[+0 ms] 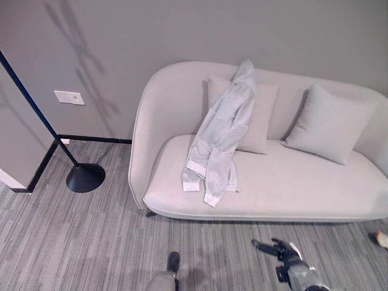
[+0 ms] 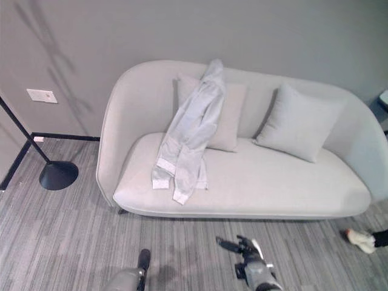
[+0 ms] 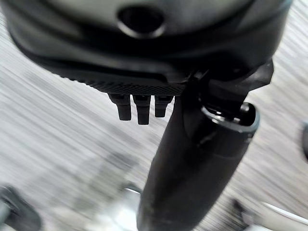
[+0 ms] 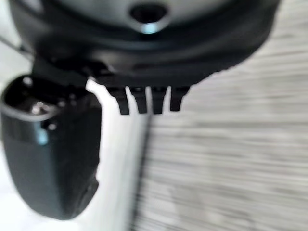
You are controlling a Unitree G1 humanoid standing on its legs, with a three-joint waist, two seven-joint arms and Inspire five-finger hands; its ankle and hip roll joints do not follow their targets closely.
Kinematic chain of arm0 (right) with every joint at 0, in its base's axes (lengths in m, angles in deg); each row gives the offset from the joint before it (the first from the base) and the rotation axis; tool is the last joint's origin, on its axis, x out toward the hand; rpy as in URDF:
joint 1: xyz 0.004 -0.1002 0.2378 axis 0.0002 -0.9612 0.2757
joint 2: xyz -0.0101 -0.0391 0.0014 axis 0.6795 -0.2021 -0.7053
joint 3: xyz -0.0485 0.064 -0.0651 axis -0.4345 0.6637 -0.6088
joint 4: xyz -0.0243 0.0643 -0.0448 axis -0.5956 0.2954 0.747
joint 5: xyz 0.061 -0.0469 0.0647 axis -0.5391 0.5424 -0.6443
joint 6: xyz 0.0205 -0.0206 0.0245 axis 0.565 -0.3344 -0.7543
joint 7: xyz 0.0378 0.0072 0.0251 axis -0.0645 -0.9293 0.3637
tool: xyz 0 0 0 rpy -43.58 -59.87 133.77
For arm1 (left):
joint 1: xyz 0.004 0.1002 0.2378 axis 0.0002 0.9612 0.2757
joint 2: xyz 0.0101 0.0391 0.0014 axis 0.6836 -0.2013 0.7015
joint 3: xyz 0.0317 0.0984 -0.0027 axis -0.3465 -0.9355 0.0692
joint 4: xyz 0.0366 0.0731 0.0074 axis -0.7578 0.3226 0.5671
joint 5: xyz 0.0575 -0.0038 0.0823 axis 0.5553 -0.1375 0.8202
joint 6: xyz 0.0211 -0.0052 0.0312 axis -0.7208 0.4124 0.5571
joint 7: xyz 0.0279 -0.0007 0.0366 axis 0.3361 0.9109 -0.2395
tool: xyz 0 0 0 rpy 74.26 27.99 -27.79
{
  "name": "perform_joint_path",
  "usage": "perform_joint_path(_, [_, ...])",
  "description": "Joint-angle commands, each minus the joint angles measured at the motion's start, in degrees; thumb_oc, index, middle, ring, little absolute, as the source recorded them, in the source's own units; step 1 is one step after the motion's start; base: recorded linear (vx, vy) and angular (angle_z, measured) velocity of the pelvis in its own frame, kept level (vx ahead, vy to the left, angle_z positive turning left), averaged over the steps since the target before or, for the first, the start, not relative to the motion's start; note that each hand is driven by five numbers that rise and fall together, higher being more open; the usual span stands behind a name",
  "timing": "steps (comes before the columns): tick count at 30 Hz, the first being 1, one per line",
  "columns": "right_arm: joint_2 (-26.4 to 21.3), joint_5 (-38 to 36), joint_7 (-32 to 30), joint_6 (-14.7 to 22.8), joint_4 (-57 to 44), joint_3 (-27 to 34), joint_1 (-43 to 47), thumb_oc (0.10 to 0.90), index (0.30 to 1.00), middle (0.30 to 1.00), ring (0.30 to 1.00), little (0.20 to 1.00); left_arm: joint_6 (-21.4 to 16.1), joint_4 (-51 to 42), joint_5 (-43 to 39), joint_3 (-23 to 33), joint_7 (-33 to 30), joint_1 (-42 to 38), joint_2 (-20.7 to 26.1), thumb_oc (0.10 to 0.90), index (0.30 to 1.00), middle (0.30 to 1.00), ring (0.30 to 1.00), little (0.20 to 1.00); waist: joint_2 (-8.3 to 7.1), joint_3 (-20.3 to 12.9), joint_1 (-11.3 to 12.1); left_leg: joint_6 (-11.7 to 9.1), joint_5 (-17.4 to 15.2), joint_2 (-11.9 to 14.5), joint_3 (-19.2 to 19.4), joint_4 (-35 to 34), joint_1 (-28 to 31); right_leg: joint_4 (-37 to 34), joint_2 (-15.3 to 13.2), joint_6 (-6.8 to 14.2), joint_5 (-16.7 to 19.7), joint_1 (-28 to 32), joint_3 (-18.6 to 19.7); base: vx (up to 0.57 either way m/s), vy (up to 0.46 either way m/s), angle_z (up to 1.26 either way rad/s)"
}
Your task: Hang the clothes on the sofa on the clothes rack.
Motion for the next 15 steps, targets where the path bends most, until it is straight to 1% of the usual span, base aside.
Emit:
perform_joint_path(1, [-5.64, 2.68, -4.43, 1.18, -3.36, -0.27, 4.19, 0.8, 0.9, 0.9, 0.9, 0.9, -2.32, -0.8, 2.48, -4.46, 0.02, -2.04, -0.95, 0.8, 0.9, 0.9, 0.9, 0.9, 2.06, -2.15, 1.24, 0.03, -3.66, 2.93, -1.76, 0.81, 1.38, 3.92, 4.89, 0.66, 2.61, -4.26, -3.03, 0.17, 0.165, -0.17])
perform_joint_path(3, [-6.18, 3.15, -6.32, 0.76, -3.44, -0.39, 8.17, 0.8, 0.9, 0.9, 0.9, 0.9, -2.46, -2.72, 3.45, -6.49, -0.12, -2.68, -0.7, 0.8, 0.9, 0.9, 0.9, 0.9, 2.99, -1.11, 0.66, 1.3, -4.5, 2.89, -1.41, 0.71, 3.04, 12.88, 3.64, 3.27, 6.29, -8.25, -4.22, 0.11, 0.163, -0.29])
perform_joint_path(4, [-6.07, 3.06, -7.67, 0.52, -2.68, 0.06, 10.7, 0.8, 0.9, 0.9, 0.9, 0.9, -2.58, -3.01, 4.21, -8.12, -0.35, -3.3, -0.61, 0.8, 0.9, 0.9, 0.9, 0.9, 4.35, -0.26, -0.11, 2.27, -5.16, 3.01, -1.37, 0.58, 4.53, 19.66, 3.06, 4.72, 9.29, -11.22, -5.16, 0.13, 0.19, -0.16])
perform_joint_path(5, [-5.52, 2.77, -8.04, 0.32, -2.18, 0.18, 11.67, 0.8, 0.9, 0.9, 0.9, 0.9, -2.44, -2.78, 3.95, -8.48, -0.38, -3.39, -0.7, 0.8, 0.9, 0.9, 0.9, 0.9, 4.79, 0.07, -0.36, 2.58, -5.47, 3.01, -1.39, 0.13, 5.65, 21.31, 2.44, 4.77, 10.35, -12.41, -5.78, 0.1, 0.132, 0.08])
perform_joint_path(6, [-5.52, 2.76, -8.04, 0.32, -2.15, 0.16, 11.72, 0.8, 0.9, 0.9, 0.9, 0.9, -2.44, -2.77, 3.94, -8.47, -0.38, -3.42, -0.7, 0.8, 0.9, 0.9, 0.9, 0.9, 4.76, 0.16, -0.37, 2.6, -5.45, 2.96, -1.38, 0.08, 5.73, 21.43, 2.38, 4.79, 10.28, -12.41, -5.76, 0.09, 0.051, 0.17])
perform_joint_path(7, [-4.9, 2.18, -8.39, 0.28, -1.35, -0.15, 12.59, 0.8, 0.9, 0.9, 0.9, 0.9, -2.32, -2.45, 3.66, -8.71, -0.33, -3.47, -0.77, 0.8, 0.9, 0.9, 0.9, 0.9, 5.22, 0.38, -0.42, 2.59, -5.75, 3.03, -1.48, -0.66, 6.89, 20.97, 0.83, 4.13, 9.78, -13.12, -7.48, 0.11, 0.023, 0.31])
perform_joint_path(8, [-4.56, 1.21, -8.26, 0.39, -0.26, -0.49, 13.31, 0.8, 0.9, 0.9, 0.9, 0.9, -2.23, -2.3, 3.63, -9.0, -0.17, -3.35, -0.85, 0.8, 0.9, 0.9, 0.9, 0.9, 5.57, 0.2, -0.27, 2.32, -5.93, 3.32, -1.65, -1.18, 7.41, 18.98, -0.39, 3.05, 8.8, -13.84, -8.88, 0.16, -0.015, 0.27])
perform_joint_path(9, [-4.33, -0.22, -7.63, 0.59, 1.45, -1.11, 14.24, 0.8, 0.9, 0.9, 0.9, 0.9, -2.26, -2.09, 3.76, -9.67, -0.05, -3.5, -0.89, 0.8, 0.9, 0.9, 0.9, 0.9, 5.89, 0.18, -0.35, 1.75, -6.3, 3.89, -2.36, -1.92, 7.98, 15.74, -1.41, 1.53, 6.73, -14.59, -9.83, 0.14, -0.074, 0.18])
perform_joint_path(10, [-4.64, -1.3, -6.86, 0.68, 2.95, -2.01, 15.0, 0.8, 0.9, 0.9, 0.9, 0.9, -2.09, -1.9, 3.65, -10.29, 0.18, -3.8, -1.04, 0.8, 0.9, 0.9, 0.9, 0.9, 5.82, 0.77, -0.32, 1.28, -6.31, 4.05, -2.93, -1.92, 8.16, 11.92, -2.61, 0.47, 6.11, -15.1, -9.66, 0.18, -0.147, 0.25])
perform_joint_path(11, [-5.41, -3.97, -5.95, 0.55, 5.91, -1.0, 15.03, 0.8, 0.9, 0.9, 0.9, 0.9, -2.34, -0.91, 4.06, -10.06, 0.18, -3.92, -0.71, 0.8, 0.9, 0.9, 0.9, 0.9, 4.69, 1.08, -0.57, 0.8, -6.83, 3.37, -4.09, -1.7, 8.53, 4.49, -2.71, 0.76, 7.02, -14.41, -5.67, 0.18, -0.15, 0.43])
perform_joint_path(12, [-4.95, -4.94, -5.34, 0.51, 7.64, -1.3, 15.17, 0.8, 0.9, 0.9, 0.9, 0.9, -2.44, -0.34, 4.51, -9.95, 0.11, -3.54, -0.63, 0.8, 0.9, 0.9, 0.9, 0.9, 4.0, 0.79, -0.09, 0.71, -7.05, 3.06, -3.69, -2.42, 8.82, 1.15, -2.47, 0.85, 7.71, -13.32, -4.97, 0.17, -0.158, 0.69])
perform_joint_path(13, [-4.76, -6.11, -4.62, 0.38, 9.32, -1.43, 15.39, 0.8, 0.9, 0.9, 0.9, 0.9, -2.49, -0.19, 4.47, -9.65, 0.15, -3.11, -0.62, 0.8, 0.9, 0.9, 0.9, 0.9, 3.45, 0.64, 0.34, 0.49, -6.9, 2.92, -3.41, -3.05, 8.65, -1.29, -2.43, 0.98, 8.39, -12.56, -5.21, 0.08, -0.13, 0.63])
perform_joint_path(14, [-4.79, -7.04, -4.18, 0.32, 10.42, -1.53, 16.08, 0.8, 0.9, 0.9, 0.9, 0.9, -2.43, -0.17, 4.39, -9.5, 0.27, -2.85, -0.5, 0.8, 0.9, 0.9, 0.9, 0.9, 3.3, 0.44, 0.64, 0.29, -6.53, 2.93, -3.49, -3.49, 8.23, -2.88, -2.35, 1.2, 9.15, -12.41, -5.46, 0.02, -0.09, 0.37])
perform_joint_path(15, [-4.79, -7.06, -4.16, 0.35, 10.49, -1.56, 16.12, 0.8, 0.9, 0.9, 0.9, 0.9, -2.43, -0.18, 4.39, -9.48, 0.27, -2.85, -0.49, 0.8, 0.9, 0.9, 0.9, 0.9, 3.3, 0.38, 0.57, 0.28, -6.5, 2.94, -3.54, -3.52, 8.17, -3.03, -2.32, 1.19, 9.23, -12.39, -5.53, -0.01, -0.091, 0.12])
